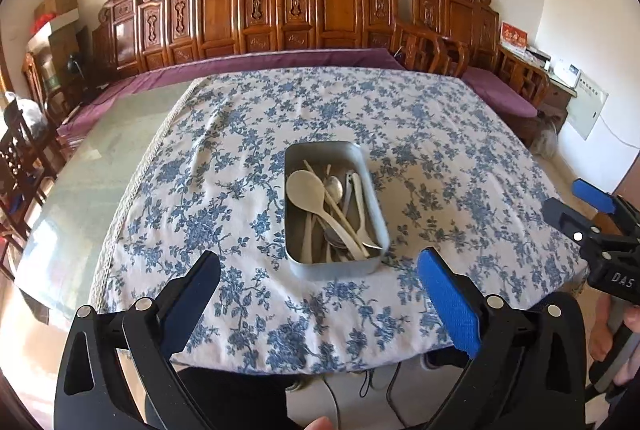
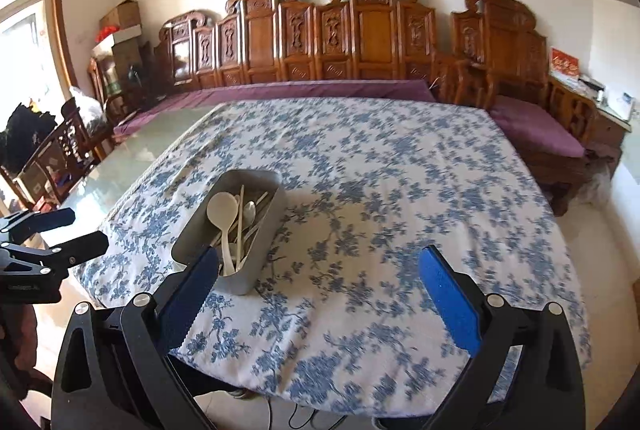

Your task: Organize utensils

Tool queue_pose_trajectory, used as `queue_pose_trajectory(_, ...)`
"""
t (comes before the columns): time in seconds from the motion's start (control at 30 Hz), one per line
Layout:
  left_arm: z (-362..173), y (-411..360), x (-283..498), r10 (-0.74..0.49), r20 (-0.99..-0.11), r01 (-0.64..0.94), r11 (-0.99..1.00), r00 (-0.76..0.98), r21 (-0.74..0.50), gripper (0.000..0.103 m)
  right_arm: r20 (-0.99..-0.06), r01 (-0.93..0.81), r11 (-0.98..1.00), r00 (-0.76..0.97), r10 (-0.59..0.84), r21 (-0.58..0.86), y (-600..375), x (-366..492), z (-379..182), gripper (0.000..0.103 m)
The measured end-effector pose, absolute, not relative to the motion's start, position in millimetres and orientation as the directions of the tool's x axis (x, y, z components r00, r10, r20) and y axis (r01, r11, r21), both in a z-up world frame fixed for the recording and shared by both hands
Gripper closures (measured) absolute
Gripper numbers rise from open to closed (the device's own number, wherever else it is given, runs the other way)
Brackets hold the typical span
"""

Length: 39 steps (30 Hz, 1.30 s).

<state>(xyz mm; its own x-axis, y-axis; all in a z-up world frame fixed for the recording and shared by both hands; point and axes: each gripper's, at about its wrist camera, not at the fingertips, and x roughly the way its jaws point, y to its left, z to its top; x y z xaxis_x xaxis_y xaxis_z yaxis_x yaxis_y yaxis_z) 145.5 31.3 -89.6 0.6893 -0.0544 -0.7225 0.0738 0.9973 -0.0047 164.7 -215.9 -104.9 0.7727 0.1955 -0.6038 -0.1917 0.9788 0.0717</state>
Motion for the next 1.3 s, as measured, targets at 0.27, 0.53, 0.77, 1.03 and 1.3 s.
queue_pose_trajectory(0.27,-50.3,8.2,102.0,-0.054,-0.64,0.082,0.997,0.766,0.014,0.008,-0.514,-0.148,0.988,0.845,0.149,0.043,-233.0,114.2,-60.8,0.003)
queue_pose_trajectory(0.53,0.8,-5.6,70.2,-0.062,-0.548,0.091,0.996,0.834,0.025,0.008,-0.395,-0.145,0.989,0.91,0.128,-0.012,-233.3,75.5,-8.4,0.003)
queue_pose_trajectory(0.77,33.8,-6.5,50.5,-0.053,-0.482,0.077,0.997,0.874,0.031,0.008,-0.329,-0.132,0.991,0.936,0.125,0.0,-237.7,54.9,21.7,0.003)
queue_pose_trajectory(1.03,47.3,-1.2,40.3,-0.039,-0.452,0.056,0.998,0.891,0.025,0.008,-0.303,-0.123,0.992,0.945,0.123,0.019,-244.9,47.0,32.8,0.003)
queue_pose_trajectory(1.3,47.7,-2.6,38.0,-0.04,-0.447,0.059,0.998,0.894,0.028,0.008,-0.303,-0.121,0.992,0.945,0.124,0.027,-241.9,45.8,34.7,0.003)
